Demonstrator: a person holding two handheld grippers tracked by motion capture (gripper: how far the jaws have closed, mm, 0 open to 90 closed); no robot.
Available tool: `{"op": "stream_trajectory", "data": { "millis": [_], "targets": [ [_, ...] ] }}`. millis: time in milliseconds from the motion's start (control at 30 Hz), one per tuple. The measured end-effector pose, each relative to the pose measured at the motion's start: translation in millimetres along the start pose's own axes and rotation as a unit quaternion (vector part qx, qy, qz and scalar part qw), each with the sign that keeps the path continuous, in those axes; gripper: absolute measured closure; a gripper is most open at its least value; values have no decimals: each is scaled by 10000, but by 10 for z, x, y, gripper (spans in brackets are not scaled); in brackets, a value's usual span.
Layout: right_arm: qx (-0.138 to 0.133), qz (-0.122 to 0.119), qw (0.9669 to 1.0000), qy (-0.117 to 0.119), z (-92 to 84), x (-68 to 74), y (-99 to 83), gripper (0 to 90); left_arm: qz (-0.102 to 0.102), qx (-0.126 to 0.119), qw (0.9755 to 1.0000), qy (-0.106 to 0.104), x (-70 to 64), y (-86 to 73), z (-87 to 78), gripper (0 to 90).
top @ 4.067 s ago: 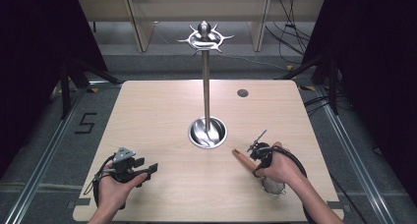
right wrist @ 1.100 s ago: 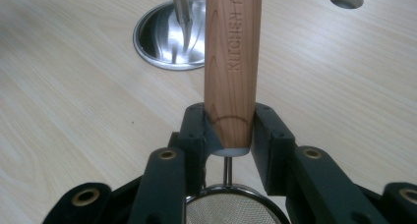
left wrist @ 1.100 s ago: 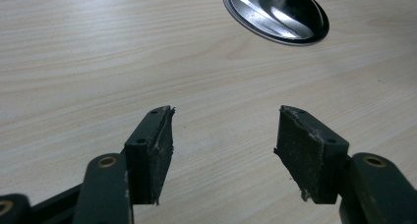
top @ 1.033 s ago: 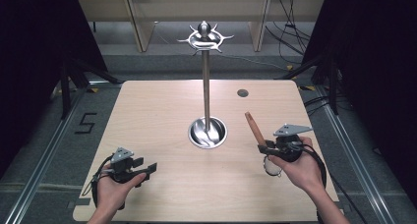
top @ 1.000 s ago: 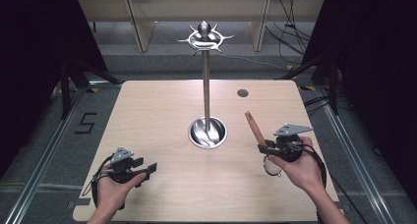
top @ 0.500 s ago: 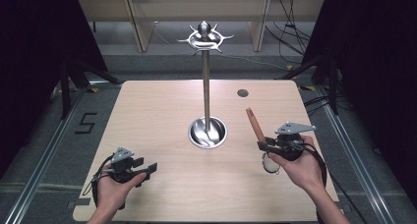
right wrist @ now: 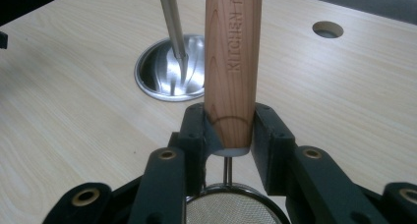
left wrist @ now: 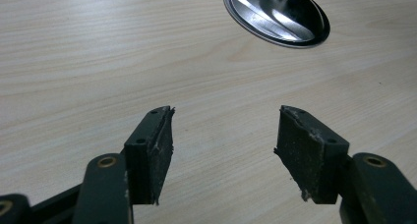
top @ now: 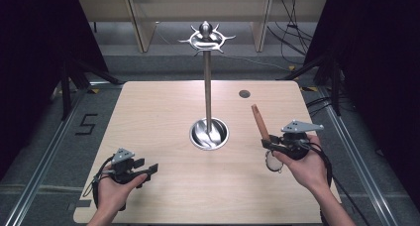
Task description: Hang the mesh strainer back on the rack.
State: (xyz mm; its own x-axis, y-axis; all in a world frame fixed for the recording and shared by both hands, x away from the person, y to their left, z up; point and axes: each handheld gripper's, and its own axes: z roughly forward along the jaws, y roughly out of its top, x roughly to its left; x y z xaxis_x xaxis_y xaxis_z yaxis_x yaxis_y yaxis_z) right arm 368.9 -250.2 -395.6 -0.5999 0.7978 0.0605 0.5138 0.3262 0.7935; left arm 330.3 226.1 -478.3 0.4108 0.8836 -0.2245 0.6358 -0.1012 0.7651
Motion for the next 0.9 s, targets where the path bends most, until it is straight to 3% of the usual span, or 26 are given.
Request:
{"op": "stream_trajectory", "data": {
  "millis": [67,100,200,267,367,467,567,633,700,800,833,867,900],
  "targets": [
    [-135,198,9997,-3,-10,22,4,696,-4,36,10000,-9,3,1,2,379],
    [-74,68,9999,5,-27,-1,13,696,-18,30,10000,-15,2,1,3,379],
    [-179,172,9997,30,-29,13,30,696,30,58,10000,70,4,5,-7,379],
    [-211,-45,9998,-15,-43,-7,52,696,23,50,10000,63,2,5,-6,379],
    [-305,164,9994,67,-44,50,82,696,10,-29,10000,5,6,0,-1,378],
    [-386,0,9993,31,-64,72,134,696,14,-26,10000,26,7,1,-6,378],
    [-560,41,9984,-30,-56,106,163,696,-9,-67,10000,11,5,1,-5,378],
    [-462,34,9989,27,-84,117,194,696,-36,-80,10000,8,3,-3,-7,378],
    [-549,-41,9985,24,-77,118,210,696,-44,-59,10000,4,11,-4,-12,378],
    [-593,48,9982,7,-83,145,239,696,-58,-113,9999,16,14,-4,-14,378],
    [-602,-97,9981,49,-82,127,257,696,-55,-113,9999,14,14,-2,-13,378],
    [-602,-97,9981,49,-82,127,257,696,-55,-113,9999,14,14,-2,-13,378],
    [-725,-17,9974,18,-62,155,283,696,-45,-98,9999,5,13,0,-12,378]
  ]
}}
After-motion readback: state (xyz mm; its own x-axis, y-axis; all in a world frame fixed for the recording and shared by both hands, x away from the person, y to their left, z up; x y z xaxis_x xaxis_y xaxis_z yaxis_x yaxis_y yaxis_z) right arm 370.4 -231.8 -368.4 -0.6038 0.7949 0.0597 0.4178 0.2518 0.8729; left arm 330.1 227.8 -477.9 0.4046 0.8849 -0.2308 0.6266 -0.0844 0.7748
